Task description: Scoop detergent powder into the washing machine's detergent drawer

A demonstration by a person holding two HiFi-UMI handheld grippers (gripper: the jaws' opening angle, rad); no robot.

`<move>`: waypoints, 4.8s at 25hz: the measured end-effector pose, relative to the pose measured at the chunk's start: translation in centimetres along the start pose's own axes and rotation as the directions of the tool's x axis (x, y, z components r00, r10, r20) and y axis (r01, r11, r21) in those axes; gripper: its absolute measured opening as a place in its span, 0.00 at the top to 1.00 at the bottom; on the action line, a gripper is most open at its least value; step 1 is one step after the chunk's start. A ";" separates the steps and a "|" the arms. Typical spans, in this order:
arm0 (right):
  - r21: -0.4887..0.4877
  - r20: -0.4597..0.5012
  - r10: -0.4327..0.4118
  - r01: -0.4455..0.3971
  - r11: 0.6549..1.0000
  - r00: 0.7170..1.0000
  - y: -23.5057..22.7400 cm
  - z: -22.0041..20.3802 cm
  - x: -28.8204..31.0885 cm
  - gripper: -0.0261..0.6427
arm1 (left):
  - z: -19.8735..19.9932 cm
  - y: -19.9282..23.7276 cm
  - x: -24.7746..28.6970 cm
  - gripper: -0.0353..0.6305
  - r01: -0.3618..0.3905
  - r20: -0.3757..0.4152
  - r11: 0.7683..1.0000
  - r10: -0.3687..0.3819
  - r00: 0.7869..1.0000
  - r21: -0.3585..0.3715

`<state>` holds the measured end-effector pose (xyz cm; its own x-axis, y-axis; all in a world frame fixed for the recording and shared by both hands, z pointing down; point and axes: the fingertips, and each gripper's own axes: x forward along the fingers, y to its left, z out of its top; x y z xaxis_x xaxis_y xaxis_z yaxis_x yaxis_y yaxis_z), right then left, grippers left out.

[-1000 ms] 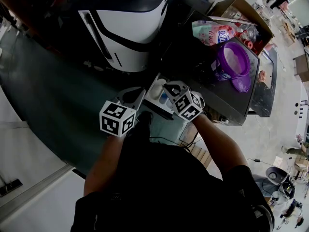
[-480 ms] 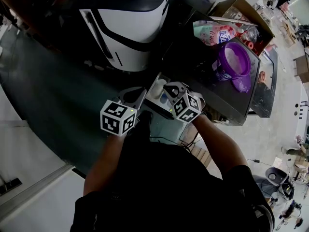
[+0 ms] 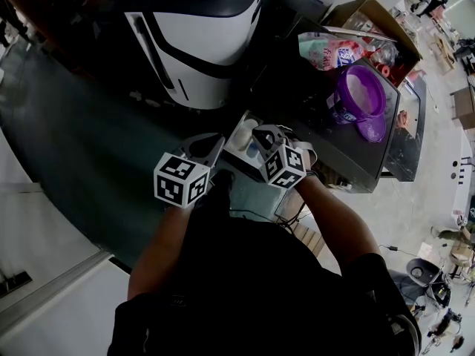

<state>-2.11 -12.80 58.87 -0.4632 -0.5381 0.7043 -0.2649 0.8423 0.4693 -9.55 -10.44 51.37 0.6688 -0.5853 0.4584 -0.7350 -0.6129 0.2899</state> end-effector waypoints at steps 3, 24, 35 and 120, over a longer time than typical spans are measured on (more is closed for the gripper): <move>-0.043 -0.007 -0.018 0.018 0.999 1.000 0.0 0.1 -0.2 0.93 | -0.2 -0.1 0.0 0.94 0.003 0.001 1.000 -0.003 1.000 -0.002; -0.118 0.019 -0.092 0.094 0.989 0.996 -0.2 1.9 -1.4 0.93 | -0.3 -0.4 -0.6 0.94 0.009 0.006 1.000 -0.009 1.000 -0.005; -0.137 0.028 -0.153 0.156 0.978 0.988 -1.0 2.4 -2.2 0.93 | -0.7 -0.5 -0.8 0.94 0.012 0.008 1.000 -0.012 1.000 -0.006; 0.972 0.225 -0.784 -0.078 0.222 0.578 -20.6 -16.3 -35.9 0.93 | 20.6 -14.4 16.5 0.94 0.360 0.036 0.889 -0.385 0.922 0.283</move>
<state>33.77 -11.31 32.62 -0.2505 -0.9647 -0.0811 -0.8445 0.2587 -0.4689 14.36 -22.17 37.40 0.9039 -0.3226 0.2809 -0.3809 -0.9058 0.1854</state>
